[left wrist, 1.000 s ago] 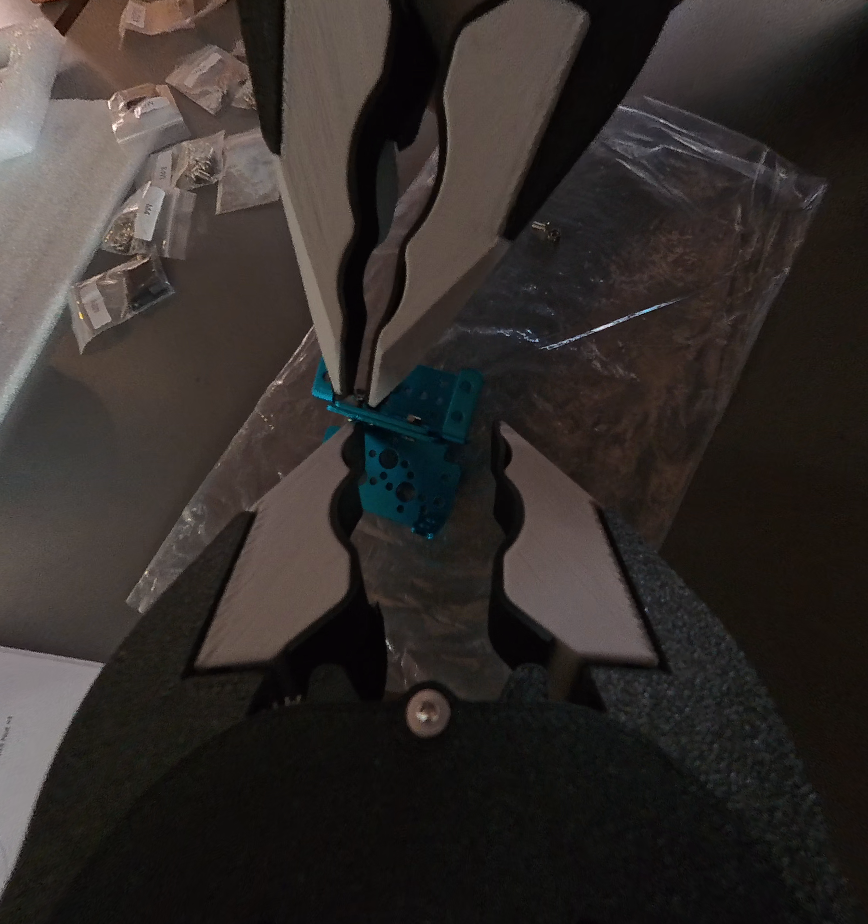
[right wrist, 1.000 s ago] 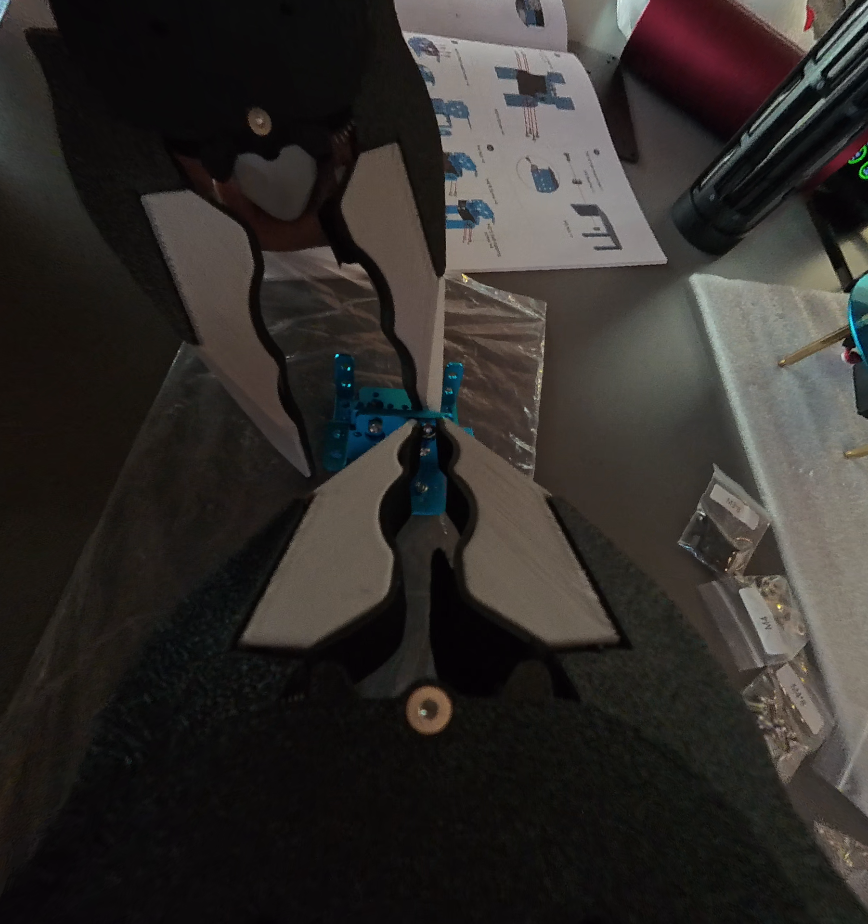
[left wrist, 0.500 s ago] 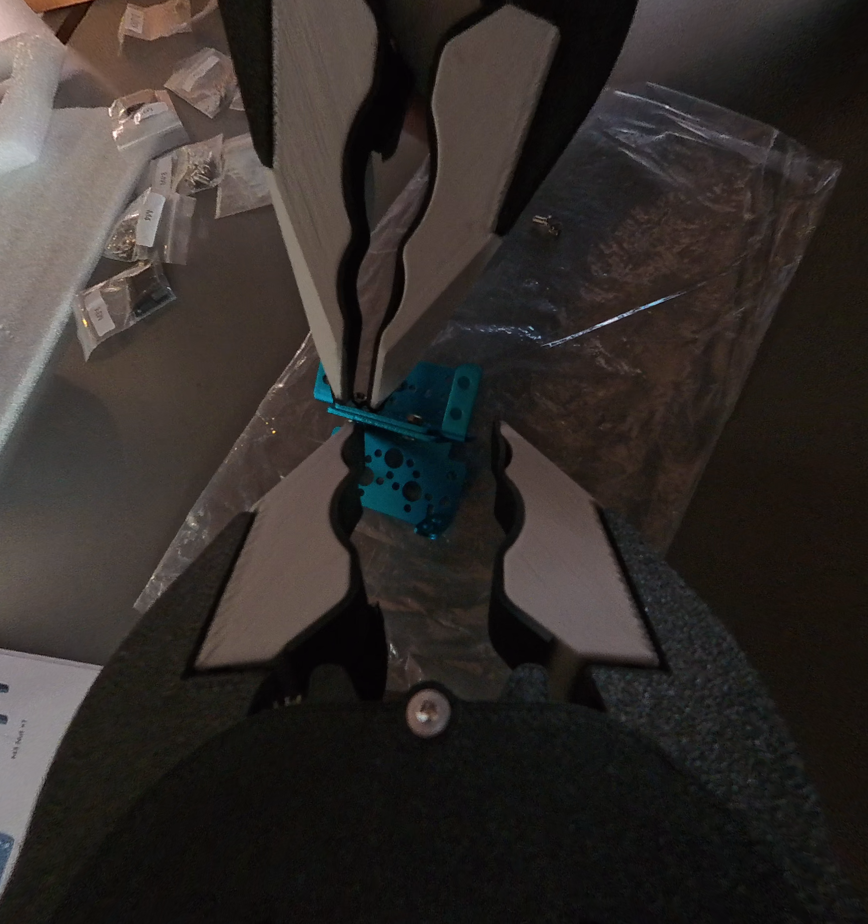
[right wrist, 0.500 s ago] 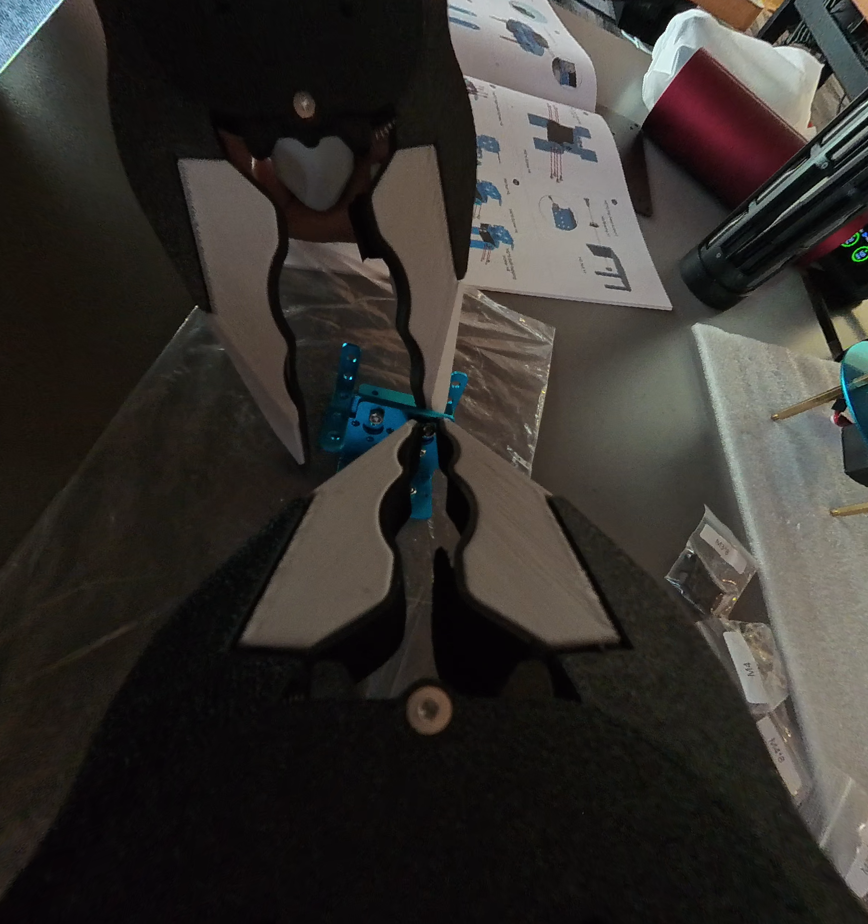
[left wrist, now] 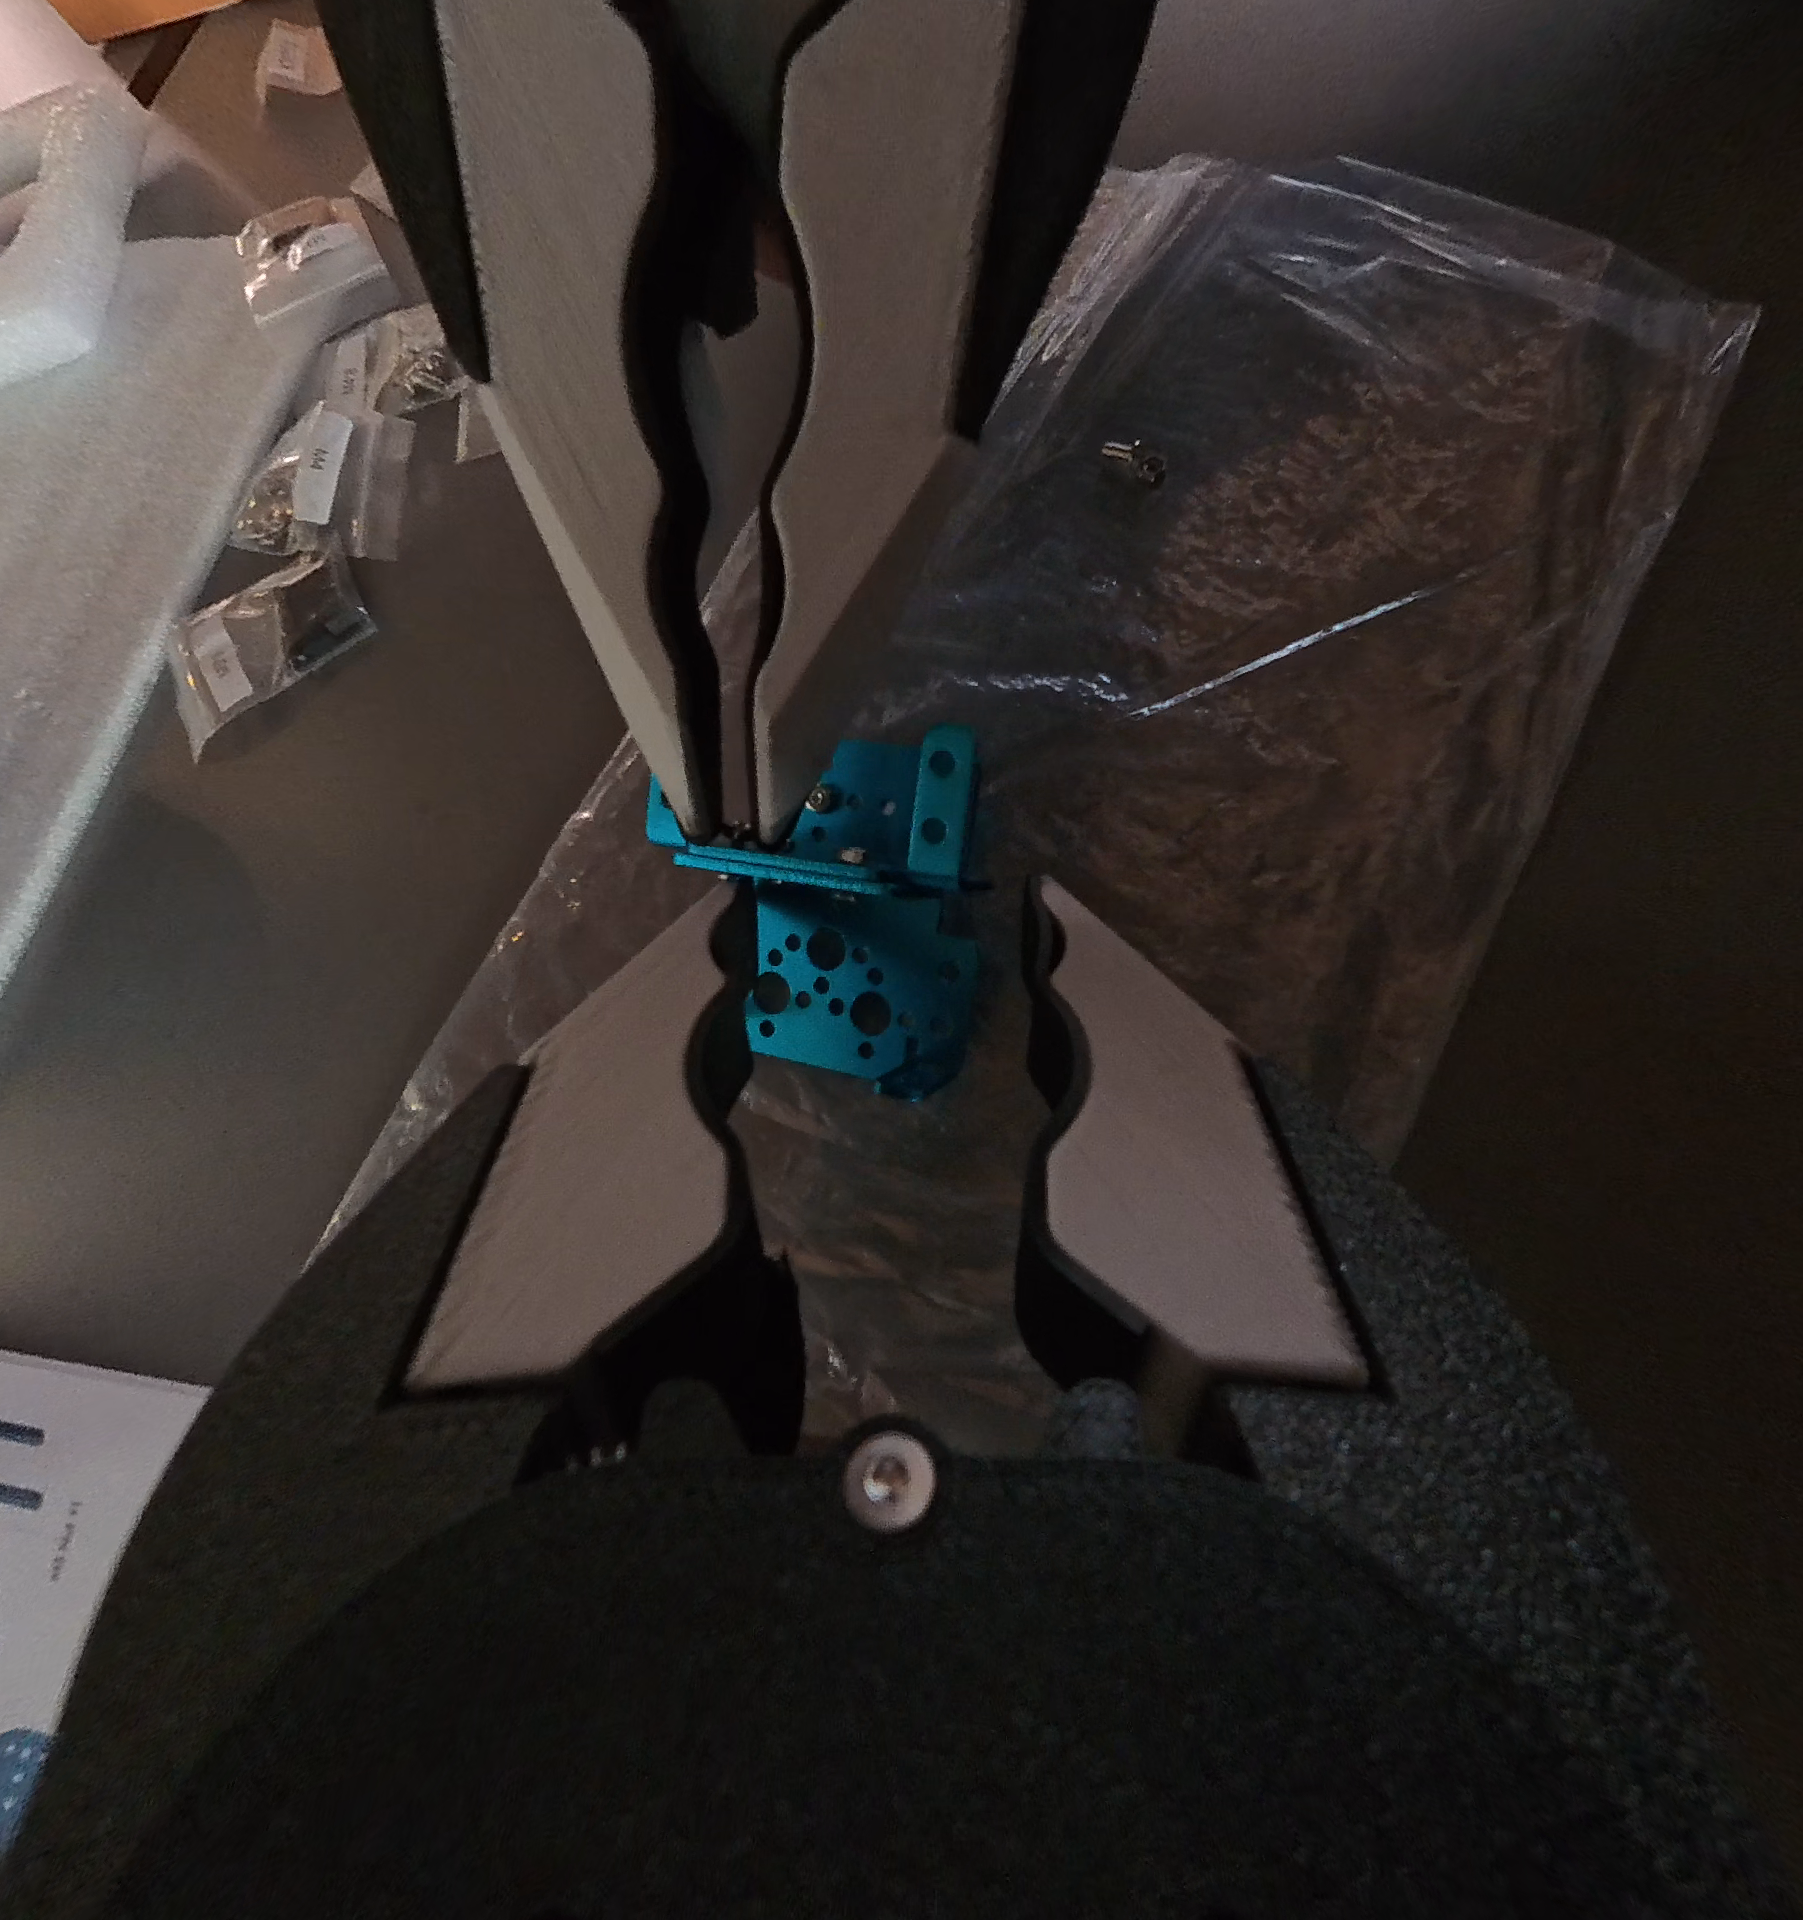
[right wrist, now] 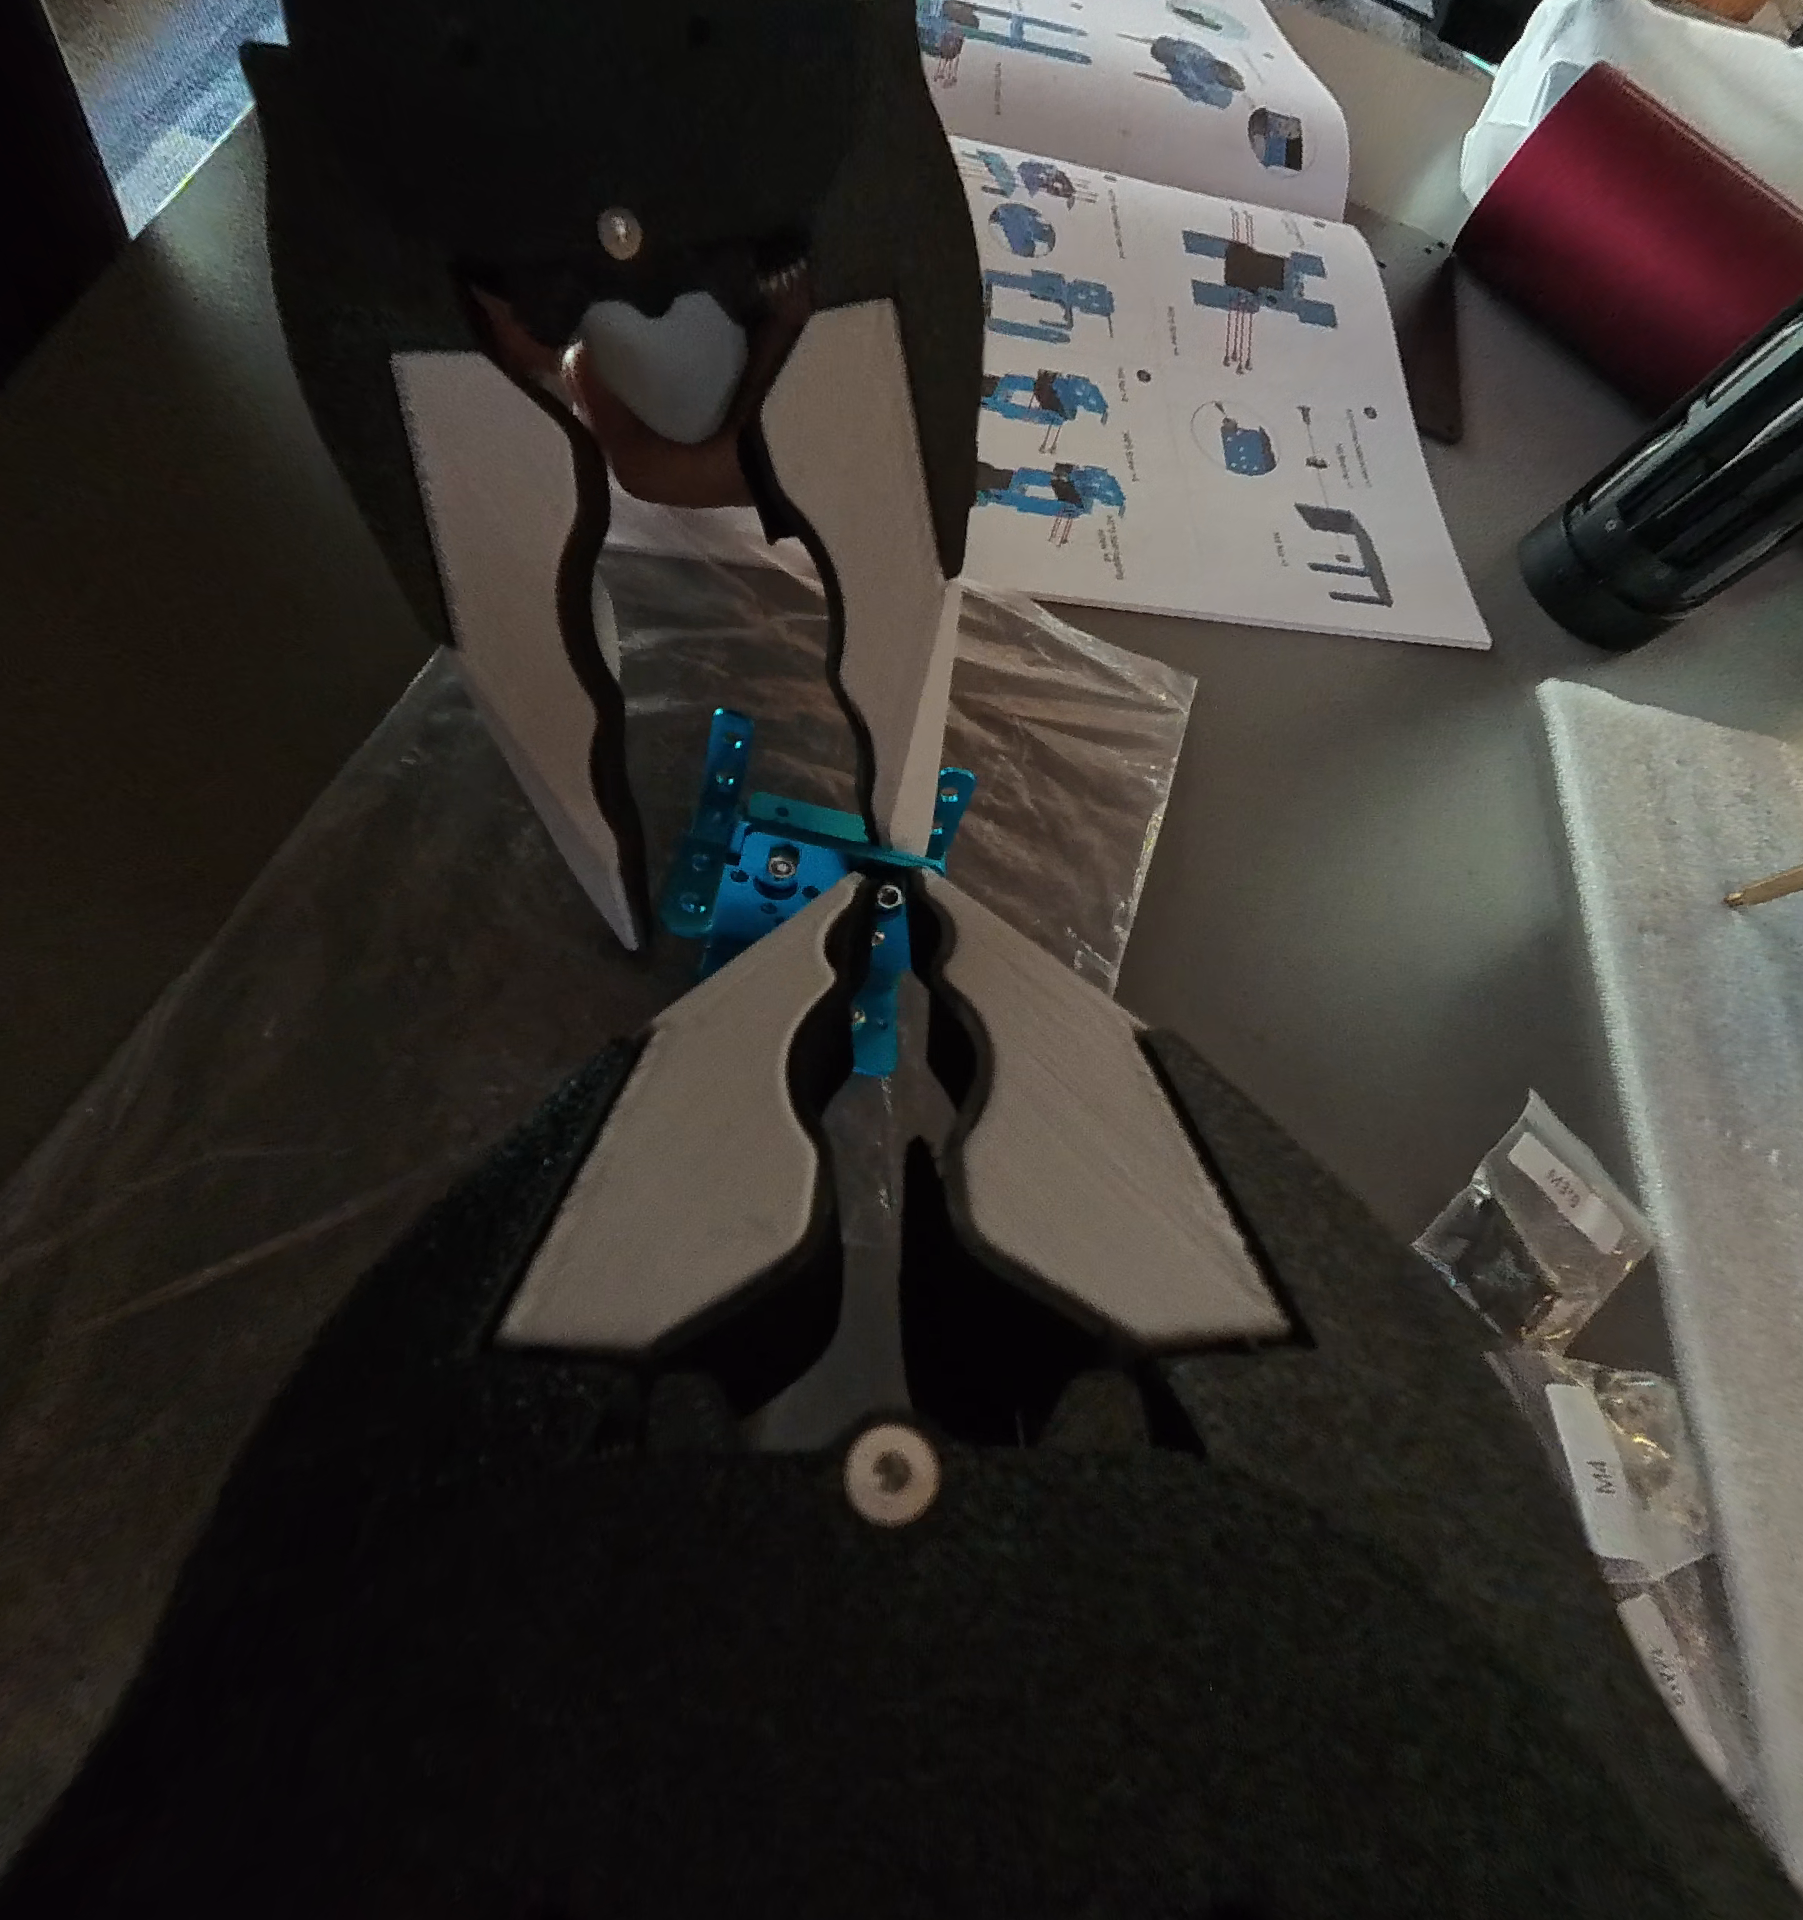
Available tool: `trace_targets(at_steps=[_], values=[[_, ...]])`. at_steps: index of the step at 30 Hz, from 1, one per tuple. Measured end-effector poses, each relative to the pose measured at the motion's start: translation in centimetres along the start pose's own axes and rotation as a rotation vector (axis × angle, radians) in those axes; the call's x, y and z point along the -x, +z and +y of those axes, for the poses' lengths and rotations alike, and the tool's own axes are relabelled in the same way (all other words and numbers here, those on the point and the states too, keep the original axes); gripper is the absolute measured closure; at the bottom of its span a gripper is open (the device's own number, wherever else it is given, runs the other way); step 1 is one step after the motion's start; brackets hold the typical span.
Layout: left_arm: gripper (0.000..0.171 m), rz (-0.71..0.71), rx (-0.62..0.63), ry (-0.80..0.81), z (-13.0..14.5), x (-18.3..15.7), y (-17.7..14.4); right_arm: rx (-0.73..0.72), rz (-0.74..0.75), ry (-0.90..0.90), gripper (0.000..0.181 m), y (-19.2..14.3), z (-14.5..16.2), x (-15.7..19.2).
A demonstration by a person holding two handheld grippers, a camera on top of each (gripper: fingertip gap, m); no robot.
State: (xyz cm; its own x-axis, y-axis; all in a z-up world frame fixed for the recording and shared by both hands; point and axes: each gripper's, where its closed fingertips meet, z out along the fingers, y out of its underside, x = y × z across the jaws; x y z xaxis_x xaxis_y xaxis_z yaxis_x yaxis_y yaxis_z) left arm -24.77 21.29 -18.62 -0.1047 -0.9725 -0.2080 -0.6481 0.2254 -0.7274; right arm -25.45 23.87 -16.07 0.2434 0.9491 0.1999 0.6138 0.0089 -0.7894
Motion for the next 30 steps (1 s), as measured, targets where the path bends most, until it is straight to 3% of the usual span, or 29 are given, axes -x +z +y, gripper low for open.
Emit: trace_targets(at_steps=[15, 17, 21, 25, 28, 30], values=[[0.122, -0.009, -0.003, 0.001, 0.0, 0.1, -0.1, 0.01, 0.024, 0.01, 0.175, 0.0, 0.1, -0.2], [0.123, -0.009, -0.006, 0.001, 0.0, 0.1, -0.1, 0.025, 0.024, 0.012, 0.167, -0.2, 0.1, -0.1], [0.122, -0.01, -0.007, -0.003, 0.0, 0.1, -0.1, 0.008, -0.013, 0.084, 0.166, -1.7, -0.5, 0.2], [0.122, -0.011, -0.005, 0.0, 0.0, 0.1, -0.1, 0.036, 0.021, 0.18, 0.166, -3.6, 0.8, -2.2], [0.122, -0.016, -0.003, 0.009, 0.0, 0.1, 0.0, 0.179, -0.109, 0.252, 0.166, -3.2, 3.7, -2.2], [0.123, -0.018, -0.003, 0.012, 0.0, 0.1, 0.0, 0.215, -0.252, 0.282, 0.166, -2.7, 3.8, -0.7]])
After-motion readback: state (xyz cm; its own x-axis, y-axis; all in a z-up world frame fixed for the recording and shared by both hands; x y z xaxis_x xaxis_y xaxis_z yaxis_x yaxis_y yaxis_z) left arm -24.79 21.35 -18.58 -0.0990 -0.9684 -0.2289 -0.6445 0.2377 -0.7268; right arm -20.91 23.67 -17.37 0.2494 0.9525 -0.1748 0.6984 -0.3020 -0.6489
